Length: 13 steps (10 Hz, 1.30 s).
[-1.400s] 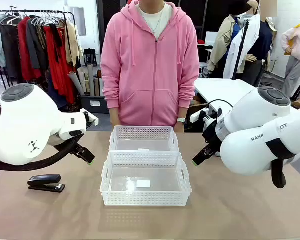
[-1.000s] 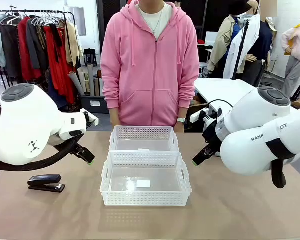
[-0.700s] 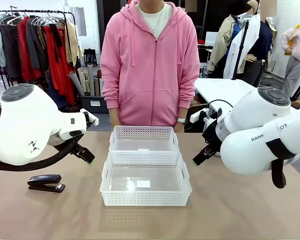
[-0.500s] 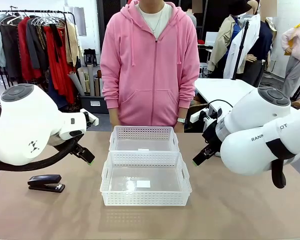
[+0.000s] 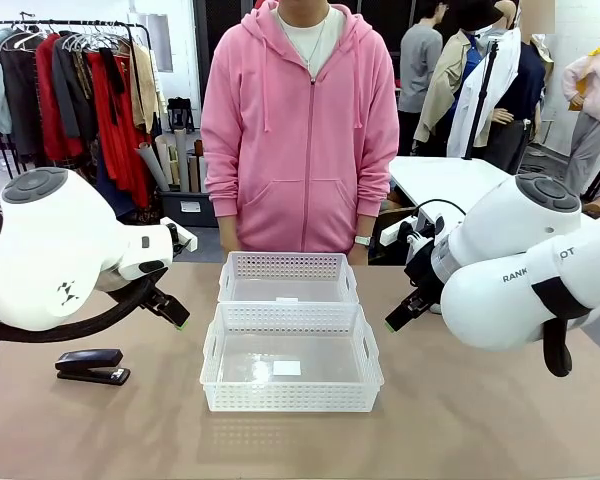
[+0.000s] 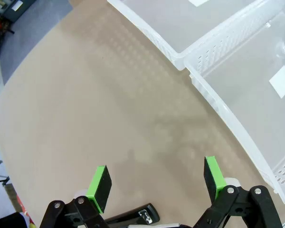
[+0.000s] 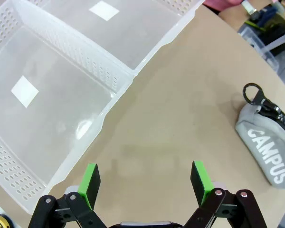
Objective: Distribute items into two baskets.
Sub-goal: Pick up the Pencil pouch that the person points to.
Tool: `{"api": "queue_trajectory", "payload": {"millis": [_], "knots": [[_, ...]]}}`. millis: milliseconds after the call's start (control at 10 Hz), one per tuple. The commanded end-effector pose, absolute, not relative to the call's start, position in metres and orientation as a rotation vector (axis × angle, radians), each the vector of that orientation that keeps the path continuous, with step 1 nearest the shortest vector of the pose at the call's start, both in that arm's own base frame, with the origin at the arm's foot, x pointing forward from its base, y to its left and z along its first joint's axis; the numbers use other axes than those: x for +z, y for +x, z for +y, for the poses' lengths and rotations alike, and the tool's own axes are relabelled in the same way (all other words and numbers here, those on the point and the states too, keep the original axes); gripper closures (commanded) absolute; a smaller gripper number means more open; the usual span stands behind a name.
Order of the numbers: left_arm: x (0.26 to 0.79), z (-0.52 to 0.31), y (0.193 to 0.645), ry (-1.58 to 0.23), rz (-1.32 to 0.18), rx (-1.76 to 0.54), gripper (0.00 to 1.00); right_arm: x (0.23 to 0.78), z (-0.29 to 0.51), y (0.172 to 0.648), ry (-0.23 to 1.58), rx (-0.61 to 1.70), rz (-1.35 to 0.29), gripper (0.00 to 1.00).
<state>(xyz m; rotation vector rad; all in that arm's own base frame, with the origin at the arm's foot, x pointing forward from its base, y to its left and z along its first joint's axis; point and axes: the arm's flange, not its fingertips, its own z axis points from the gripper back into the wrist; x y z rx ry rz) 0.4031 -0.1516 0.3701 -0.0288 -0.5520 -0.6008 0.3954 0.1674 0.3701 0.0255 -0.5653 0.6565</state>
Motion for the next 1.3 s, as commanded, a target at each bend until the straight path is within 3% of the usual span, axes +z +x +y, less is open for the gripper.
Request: {"api": "queue_trajectory", "payload": {"millis": [0, 700, 1200], "knots": [[0.37, -0.152, 0.403, -0.028, -0.552, -0.601, 0.0, 0.37, 0.167, 0.395, 0.026, 0.656, -0.566, 0.0], [0.416, -0.11, 0.418, -0.1, -0.508, -0.527, 0.0, 0.396, 0.142, 0.402, 0.097, 0.598, -0.543, 0.0], [0.483, -0.042, 0.437, -0.238, -0.406, -0.499, 0.0, 0.46, 0.076, 0.42, 0.355, 0.512, -0.536, 0.0]]}}
